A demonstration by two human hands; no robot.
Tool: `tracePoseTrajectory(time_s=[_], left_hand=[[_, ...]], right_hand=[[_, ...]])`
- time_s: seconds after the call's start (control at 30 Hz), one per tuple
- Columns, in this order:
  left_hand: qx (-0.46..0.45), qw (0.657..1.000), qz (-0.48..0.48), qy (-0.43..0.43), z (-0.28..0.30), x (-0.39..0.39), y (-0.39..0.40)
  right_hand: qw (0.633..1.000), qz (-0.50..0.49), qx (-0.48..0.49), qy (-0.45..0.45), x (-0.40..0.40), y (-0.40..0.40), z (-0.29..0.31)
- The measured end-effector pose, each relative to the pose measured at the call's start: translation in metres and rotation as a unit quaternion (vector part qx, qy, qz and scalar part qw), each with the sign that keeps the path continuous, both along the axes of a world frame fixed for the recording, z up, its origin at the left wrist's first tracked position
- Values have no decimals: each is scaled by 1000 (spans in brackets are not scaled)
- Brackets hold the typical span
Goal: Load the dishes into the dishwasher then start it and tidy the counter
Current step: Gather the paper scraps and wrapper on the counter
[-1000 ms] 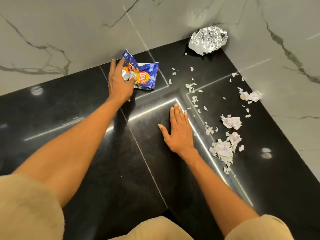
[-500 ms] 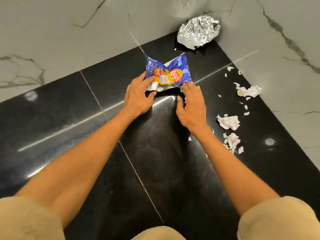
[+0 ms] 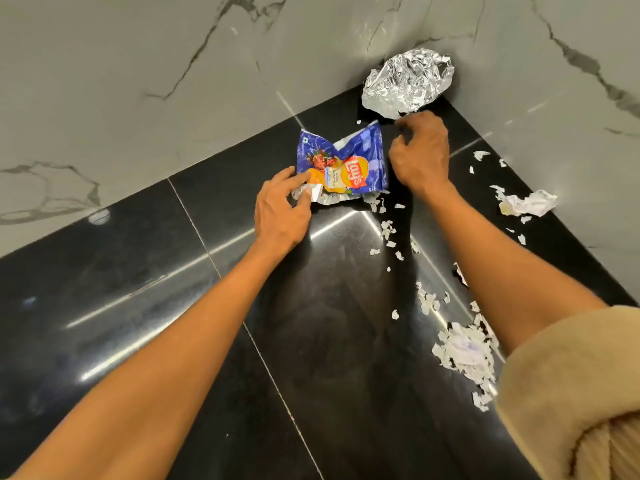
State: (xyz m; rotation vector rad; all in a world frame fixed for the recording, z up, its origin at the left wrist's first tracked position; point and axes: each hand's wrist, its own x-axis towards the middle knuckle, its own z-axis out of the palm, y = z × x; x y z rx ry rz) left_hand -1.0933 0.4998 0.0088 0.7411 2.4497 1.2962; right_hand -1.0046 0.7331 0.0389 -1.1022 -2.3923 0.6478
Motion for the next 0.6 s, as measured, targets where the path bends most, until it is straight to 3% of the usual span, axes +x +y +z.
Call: tracePoseTrajectory(time_s=[0.13,0.3,0.47,0.6], left_hand=[[41,999,20,-19,6,-7,15],[31,997,29,-61,20,-12,27],[31,995,46,-79,26,-13,24],[32,995,63,-73,23,-12,18]], right_hand=[[985,80,-52,-145,-20,21,4],[954,155,-30,-254,-41,31,0],[956,147,5,-252,-47,33,-3],[974,132,63,-175,-33,22,-5]])
